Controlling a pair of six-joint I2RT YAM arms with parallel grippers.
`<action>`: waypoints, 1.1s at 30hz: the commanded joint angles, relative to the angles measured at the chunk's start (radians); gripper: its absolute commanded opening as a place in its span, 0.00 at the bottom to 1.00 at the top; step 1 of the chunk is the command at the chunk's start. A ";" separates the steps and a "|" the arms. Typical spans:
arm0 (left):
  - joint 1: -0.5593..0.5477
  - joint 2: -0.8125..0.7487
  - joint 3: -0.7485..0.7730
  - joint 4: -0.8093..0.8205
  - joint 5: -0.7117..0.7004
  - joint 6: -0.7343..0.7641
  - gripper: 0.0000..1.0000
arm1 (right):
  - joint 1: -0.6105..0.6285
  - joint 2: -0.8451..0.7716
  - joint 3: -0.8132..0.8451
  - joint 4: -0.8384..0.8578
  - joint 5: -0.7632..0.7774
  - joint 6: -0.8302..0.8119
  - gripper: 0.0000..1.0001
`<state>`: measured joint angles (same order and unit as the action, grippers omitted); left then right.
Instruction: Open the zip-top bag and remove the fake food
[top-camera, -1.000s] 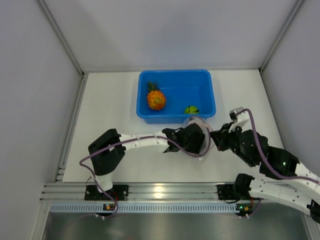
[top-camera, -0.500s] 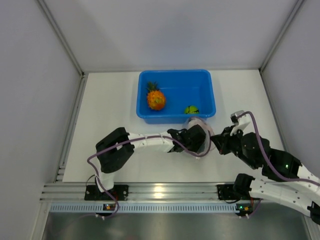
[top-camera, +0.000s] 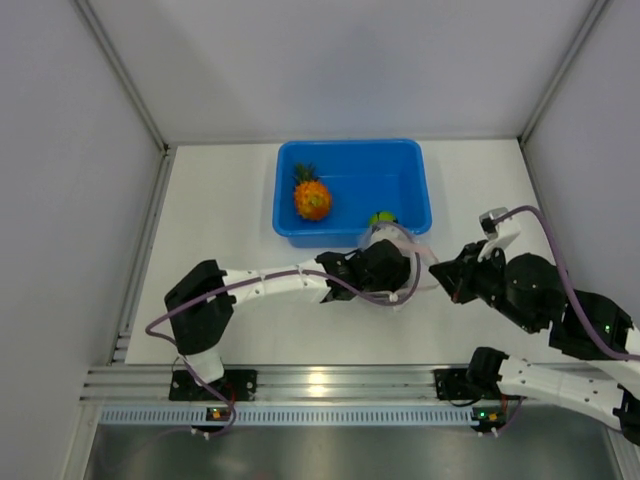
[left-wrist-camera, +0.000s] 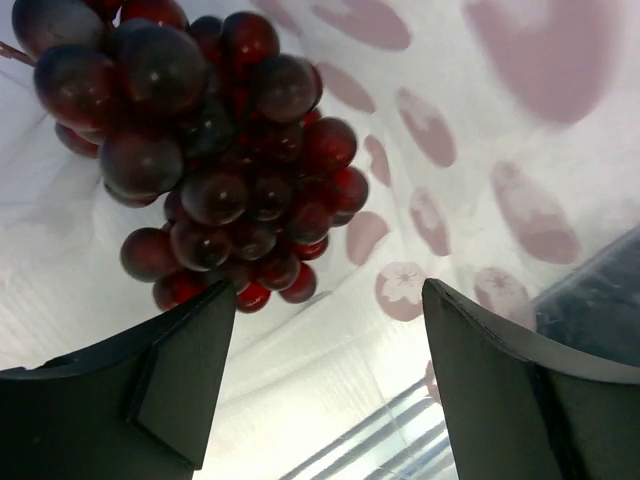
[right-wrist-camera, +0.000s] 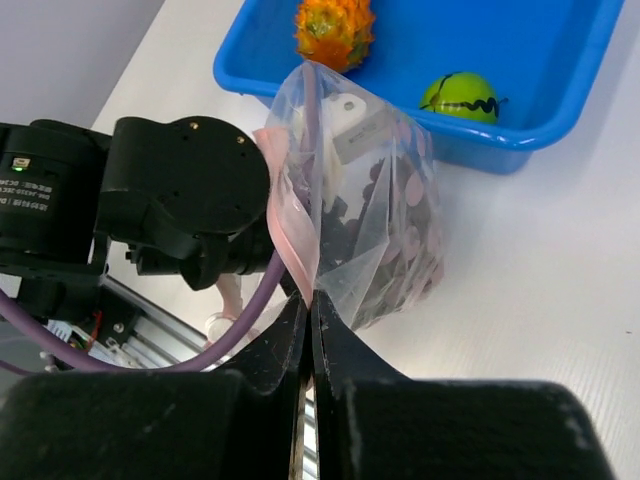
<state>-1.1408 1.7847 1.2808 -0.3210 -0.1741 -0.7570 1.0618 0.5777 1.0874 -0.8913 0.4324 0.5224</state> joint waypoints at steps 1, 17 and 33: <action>0.029 -0.085 -0.015 -0.046 -0.062 0.015 0.81 | 0.001 0.011 0.059 -0.022 -0.019 0.016 0.00; 0.033 0.087 0.055 -0.116 -0.173 -0.008 0.74 | 0.001 -0.016 -0.093 0.071 -0.271 0.011 0.00; 0.039 0.128 0.074 -0.113 -0.114 -0.004 0.77 | 0.001 -0.015 -0.066 0.015 -0.002 0.004 0.00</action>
<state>-1.1233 1.9385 1.3464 -0.4328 -0.3027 -0.7433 1.0618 0.5705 0.9520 -0.8749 0.3420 0.5209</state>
